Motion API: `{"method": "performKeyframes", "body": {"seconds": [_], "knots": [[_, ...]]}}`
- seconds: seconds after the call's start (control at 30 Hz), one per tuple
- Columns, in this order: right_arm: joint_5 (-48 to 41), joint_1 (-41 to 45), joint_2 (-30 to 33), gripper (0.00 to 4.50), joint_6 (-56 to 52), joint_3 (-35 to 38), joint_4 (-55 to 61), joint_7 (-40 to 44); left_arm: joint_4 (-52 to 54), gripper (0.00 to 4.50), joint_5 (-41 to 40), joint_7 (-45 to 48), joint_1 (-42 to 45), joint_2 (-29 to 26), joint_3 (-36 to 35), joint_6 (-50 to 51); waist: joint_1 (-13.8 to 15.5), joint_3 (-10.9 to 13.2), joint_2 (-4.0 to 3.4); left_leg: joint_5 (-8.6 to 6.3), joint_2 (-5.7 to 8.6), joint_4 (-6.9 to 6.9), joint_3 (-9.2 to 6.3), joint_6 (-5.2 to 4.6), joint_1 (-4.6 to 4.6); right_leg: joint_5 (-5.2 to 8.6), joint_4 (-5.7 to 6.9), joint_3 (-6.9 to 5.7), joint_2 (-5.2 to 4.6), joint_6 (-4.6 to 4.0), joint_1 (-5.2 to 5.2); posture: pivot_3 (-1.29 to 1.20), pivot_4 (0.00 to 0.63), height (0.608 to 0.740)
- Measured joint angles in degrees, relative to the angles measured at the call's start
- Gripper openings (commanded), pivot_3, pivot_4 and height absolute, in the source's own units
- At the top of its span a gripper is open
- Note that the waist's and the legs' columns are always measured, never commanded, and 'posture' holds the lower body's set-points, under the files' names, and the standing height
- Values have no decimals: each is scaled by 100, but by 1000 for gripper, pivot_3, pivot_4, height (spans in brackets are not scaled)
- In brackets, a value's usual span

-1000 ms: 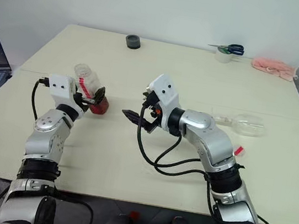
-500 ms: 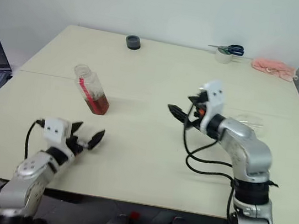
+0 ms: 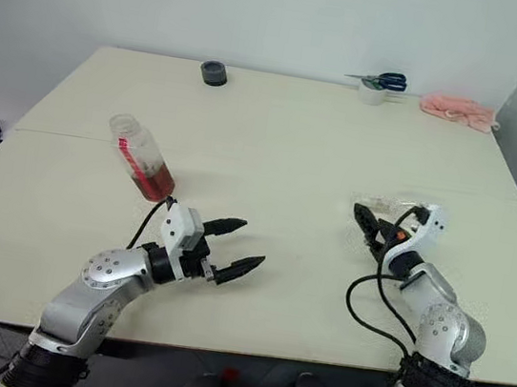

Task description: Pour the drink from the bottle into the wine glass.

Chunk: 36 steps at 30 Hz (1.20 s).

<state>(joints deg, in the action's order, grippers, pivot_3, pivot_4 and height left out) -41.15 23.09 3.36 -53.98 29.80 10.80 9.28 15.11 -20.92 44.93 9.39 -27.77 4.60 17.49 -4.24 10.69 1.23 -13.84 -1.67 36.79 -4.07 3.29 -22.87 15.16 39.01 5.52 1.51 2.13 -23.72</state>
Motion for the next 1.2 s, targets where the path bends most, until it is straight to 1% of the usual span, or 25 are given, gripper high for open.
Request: {"method": "performKeyframes", "body": {"seconds": [0.13,0.27,0.4,0.57,0.77,0.87,1.1,1.2], "knots": [[-479,246,-385,4500,79,417,-393,-614,-89,4457,30,131,281,-30,9,-27,-8,1,-1,0,0,2,3,0,1,1,-2,3,1,1,1,0,150,740],[-780,588,-501,4500,299,637,-913,-1081,-226,4457,74,193,452,-24,18,-22,-40,3,-5,0,1,2,4,0,-2,1,-3,3,1,1,0,0,150,740],[-879,819,-594,4500,713,666,-1331,-1217,-228,4457,90,177,494,-1,19,-5,-45,3,-5,0,0,1,5,-1,-1,1,-3,4,2,1,0,0,150,740],[-982,1230,-672,4500,1383,800,-2309,-1331,-234,4457,179,67,491,6,27,73,-50,5,-8,0,1,1,5,-1,-2,1,-3,4,2,0,0,0,150,740],[-1426,1923,-651,4500,2232,1311,-3530,-1435,-225,4457,185,-20,473,-23,-26,208,-57,4,-8,0,0,3,6,-1,1,0,-3,5,3,0,2,0,150,740],[-1472,2121,-628,3891,2672,1390,-3961,-1430,-213,4500,184,-55,466,-24,-31,227,-58,4,-7,0,0,3,5,-1,4,0,-4,4,3,0,7,0,150,740],[-1460,2126,-621,1220,2987,1281,-4199,-1434,-193,4500,183,-93,428,-60,-41,296,-58,2,-6,0,-1,3,5,-1,7,0,-4,4,3,0,9,0,150,740],[-1293,2121,-596,290,3008,985,-4033,-1455,-144,4500,183,-153,405,-75,-44,330,-59,1,-6,0,0,4,4,-1,14,0,-4,5,2,1,17,0,150,740]]}}
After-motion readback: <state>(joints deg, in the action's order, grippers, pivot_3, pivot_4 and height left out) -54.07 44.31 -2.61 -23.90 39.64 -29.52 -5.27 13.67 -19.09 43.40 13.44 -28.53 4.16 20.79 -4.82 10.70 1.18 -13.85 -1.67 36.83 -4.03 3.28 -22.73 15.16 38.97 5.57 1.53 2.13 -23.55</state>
